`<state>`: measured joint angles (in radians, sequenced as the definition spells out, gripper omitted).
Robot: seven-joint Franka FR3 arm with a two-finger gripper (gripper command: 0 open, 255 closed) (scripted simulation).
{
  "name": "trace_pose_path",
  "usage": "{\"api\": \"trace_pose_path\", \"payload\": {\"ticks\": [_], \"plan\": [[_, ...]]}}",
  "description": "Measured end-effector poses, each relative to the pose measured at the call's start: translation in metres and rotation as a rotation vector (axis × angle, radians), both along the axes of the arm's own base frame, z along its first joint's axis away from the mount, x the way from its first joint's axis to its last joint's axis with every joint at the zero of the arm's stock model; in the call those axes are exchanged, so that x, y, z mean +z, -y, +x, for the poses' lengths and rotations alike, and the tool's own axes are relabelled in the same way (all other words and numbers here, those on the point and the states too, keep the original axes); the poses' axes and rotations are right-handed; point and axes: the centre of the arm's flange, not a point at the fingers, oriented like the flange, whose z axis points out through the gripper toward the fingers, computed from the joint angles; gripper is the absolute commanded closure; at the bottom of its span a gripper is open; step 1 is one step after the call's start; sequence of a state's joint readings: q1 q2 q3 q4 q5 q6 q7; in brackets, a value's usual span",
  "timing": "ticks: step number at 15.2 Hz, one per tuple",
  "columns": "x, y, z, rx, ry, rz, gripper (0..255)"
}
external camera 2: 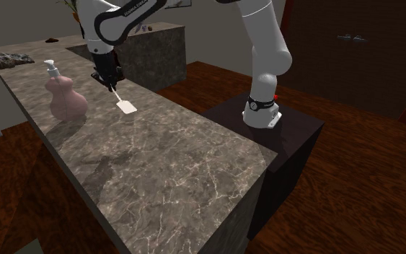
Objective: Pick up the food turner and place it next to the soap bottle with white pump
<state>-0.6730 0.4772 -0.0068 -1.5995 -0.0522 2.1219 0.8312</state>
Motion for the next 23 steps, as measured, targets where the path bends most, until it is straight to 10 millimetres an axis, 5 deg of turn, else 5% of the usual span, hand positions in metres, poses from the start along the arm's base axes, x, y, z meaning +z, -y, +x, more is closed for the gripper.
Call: {"api": "trace_pose_path", "payload": {"ticks": [23], "plan": [[-0.121,0.001,0.0,0.0,0.0,0.0,255]]}}
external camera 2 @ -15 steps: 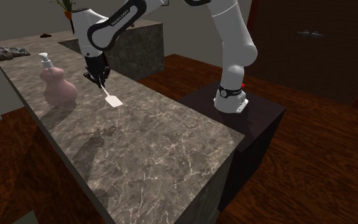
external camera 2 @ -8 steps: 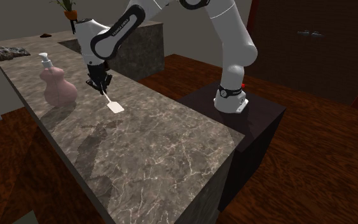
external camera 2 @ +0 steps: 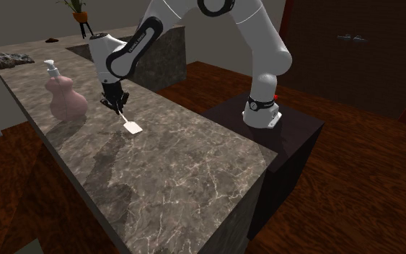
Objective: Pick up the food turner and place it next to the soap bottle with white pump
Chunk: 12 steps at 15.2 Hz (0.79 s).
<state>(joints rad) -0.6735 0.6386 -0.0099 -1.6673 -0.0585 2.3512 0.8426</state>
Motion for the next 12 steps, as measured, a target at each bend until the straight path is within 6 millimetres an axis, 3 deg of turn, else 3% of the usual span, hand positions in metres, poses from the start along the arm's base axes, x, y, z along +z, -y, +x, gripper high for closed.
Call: {"api": "trace_pose_path", "payload": {"ticks": [6,12], "plan": [[-0.033,-0.001,0.0,0.0,0.0,0.0,255],[-0.038,-0.001,0.0,0.0,0.0,0.0,255]]}}
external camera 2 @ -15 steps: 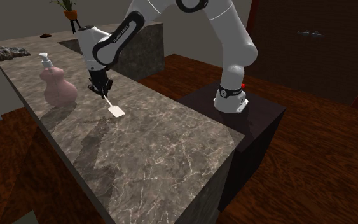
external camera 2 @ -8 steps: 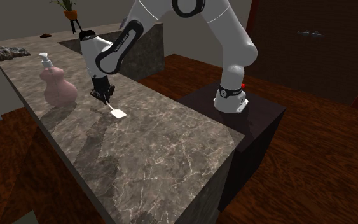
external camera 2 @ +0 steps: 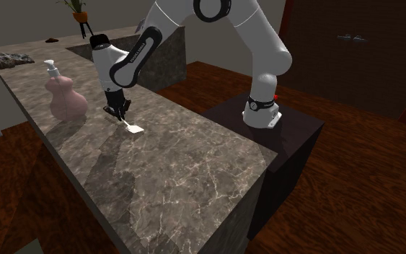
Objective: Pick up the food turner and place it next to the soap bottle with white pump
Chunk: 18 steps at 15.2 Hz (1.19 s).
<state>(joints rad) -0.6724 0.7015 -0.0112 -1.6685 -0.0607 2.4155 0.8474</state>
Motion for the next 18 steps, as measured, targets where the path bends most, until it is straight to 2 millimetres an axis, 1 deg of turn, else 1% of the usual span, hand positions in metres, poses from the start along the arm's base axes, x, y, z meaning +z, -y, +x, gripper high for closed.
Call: {"api": "trace_pose_path", "payload": {"ticks": [1,2,8,9,12,13,18], "plan": [[0.0,0.0,0.0,0.0,0.0,0.0,255],[0.0,0.0,0.0,0.0,0.0,0.0,0],[0.0,0.0,0.0,0.0,0.0,0.0,0],[0.006,0.001,0.0,0.0,0.0,0.0,0],[0.041,-0.003,0.001,0.0,0.001,0.0,0],[0.046,-0.003,0.0,0.0,0.001,-0.001,0],[0.05,-0.003,0.0,0.0,0.0,0.0,0]]}}
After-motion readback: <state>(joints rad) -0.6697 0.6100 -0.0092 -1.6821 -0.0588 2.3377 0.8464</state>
